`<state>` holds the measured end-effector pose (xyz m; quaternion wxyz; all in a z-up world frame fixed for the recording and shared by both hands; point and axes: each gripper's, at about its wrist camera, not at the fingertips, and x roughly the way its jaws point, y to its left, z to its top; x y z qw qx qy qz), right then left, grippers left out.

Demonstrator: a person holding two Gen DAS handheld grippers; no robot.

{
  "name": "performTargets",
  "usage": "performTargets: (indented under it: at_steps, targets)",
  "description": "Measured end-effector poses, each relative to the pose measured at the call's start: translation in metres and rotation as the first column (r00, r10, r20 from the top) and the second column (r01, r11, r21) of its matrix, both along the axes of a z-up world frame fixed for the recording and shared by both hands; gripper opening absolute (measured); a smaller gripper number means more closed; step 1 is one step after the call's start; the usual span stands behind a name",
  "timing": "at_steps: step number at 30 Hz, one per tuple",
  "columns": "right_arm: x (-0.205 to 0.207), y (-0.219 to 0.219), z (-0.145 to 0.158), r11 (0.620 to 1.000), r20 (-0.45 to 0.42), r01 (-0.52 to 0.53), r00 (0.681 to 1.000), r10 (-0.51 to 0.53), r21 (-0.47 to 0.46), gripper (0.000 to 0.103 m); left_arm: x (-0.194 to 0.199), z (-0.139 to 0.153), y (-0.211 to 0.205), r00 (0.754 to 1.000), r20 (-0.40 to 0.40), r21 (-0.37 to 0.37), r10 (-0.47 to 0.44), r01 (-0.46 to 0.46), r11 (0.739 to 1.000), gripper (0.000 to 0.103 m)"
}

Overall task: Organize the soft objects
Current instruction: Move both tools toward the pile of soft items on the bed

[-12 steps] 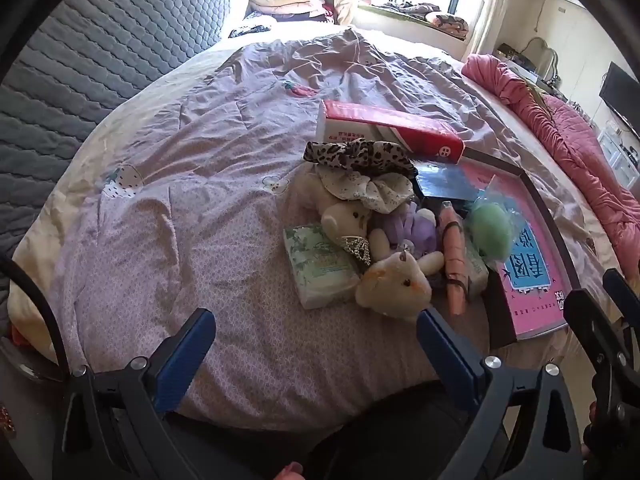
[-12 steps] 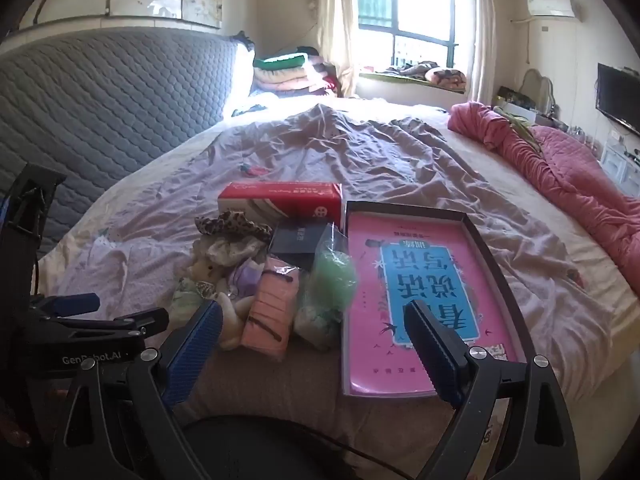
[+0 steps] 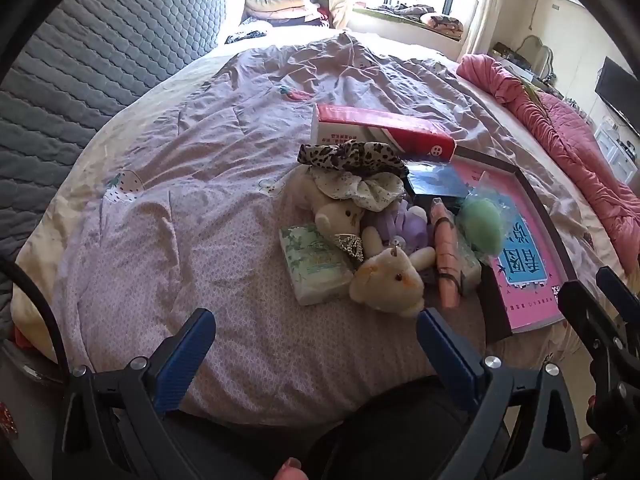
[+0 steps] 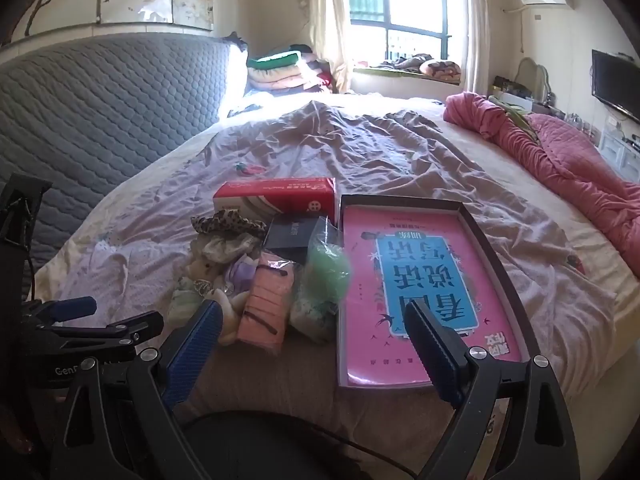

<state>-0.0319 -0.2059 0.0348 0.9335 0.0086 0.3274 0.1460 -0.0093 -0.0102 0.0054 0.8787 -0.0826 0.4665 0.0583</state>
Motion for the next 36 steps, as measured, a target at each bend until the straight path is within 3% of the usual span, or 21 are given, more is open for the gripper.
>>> performTargets:
  at_steps: [36]
  targets:
    - [-0.0013, 0.0008, 0.0013, 1.0, -0.002, 0.005, 1.0, -0.006, -0.012, 0.093, -0.0017, 0.0012, -0.0031, 1.0, 0.001, 0.01, -0.012, 0.012, 1.0, 0.101]
